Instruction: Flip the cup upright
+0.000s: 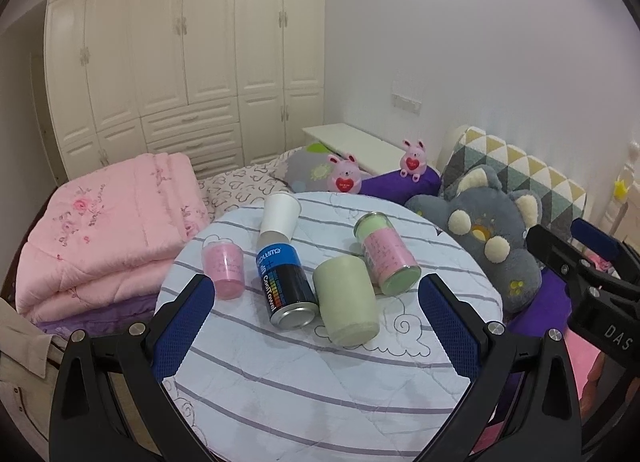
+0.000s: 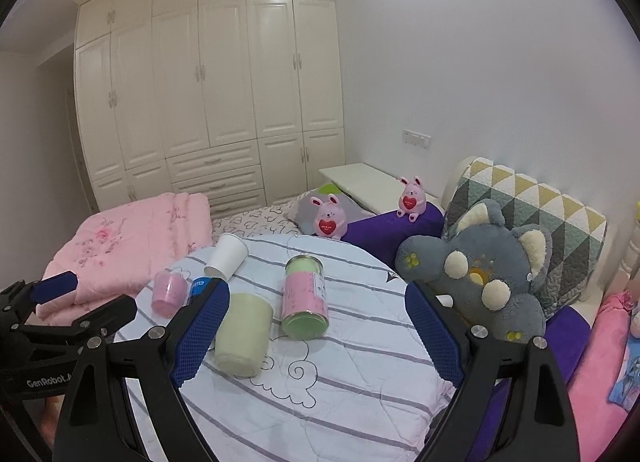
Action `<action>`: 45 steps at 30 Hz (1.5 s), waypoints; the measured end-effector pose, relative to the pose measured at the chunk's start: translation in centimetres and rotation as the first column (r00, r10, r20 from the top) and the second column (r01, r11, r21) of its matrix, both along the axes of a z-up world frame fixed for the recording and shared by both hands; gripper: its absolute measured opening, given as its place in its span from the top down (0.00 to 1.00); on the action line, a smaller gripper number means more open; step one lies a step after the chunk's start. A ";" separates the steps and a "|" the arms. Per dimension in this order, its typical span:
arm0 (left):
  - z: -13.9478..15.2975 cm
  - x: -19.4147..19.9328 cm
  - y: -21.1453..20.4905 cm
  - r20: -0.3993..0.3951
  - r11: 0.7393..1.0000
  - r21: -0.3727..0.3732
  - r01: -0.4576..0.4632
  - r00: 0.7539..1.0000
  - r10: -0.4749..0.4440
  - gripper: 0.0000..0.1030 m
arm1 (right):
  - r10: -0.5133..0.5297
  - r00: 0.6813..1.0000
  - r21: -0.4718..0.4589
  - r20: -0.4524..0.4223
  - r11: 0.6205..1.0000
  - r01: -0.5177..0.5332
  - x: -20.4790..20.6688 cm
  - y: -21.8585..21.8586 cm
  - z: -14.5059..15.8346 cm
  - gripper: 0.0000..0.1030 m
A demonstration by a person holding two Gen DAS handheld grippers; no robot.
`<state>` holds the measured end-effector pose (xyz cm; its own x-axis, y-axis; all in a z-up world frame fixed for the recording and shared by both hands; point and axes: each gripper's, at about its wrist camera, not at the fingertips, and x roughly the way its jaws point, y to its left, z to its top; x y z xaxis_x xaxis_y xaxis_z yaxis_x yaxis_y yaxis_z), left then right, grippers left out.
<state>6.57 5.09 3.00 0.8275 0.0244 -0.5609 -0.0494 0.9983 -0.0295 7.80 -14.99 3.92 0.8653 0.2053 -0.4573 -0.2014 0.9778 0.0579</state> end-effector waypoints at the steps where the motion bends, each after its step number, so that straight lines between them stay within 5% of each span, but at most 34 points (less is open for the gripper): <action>1: 0.0 0.0 0.0 0.003 1.000 -0.001 0.001 1.000 -0.001 0.00 | 0.001 1.000 -0.002 -0.001 1.000 -0.001 0.0 0.0 0.0 0.12; 45: -1.8 1.6 0.1 -0.053 1.000 0.004 0.010 0.999 -0.009 0.00 | 0.009 0.999 -0.021 -0.051 1.000 -0.010 1.5 0.5 -1.4 0.12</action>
<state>8.15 5.17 1.18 0.7970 0.0190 -0.6036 -0.0414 0.9989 -0.0231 9.33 -14.50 2.55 0.8387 0.2036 -0.5052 -0.2082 0.9769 0.0479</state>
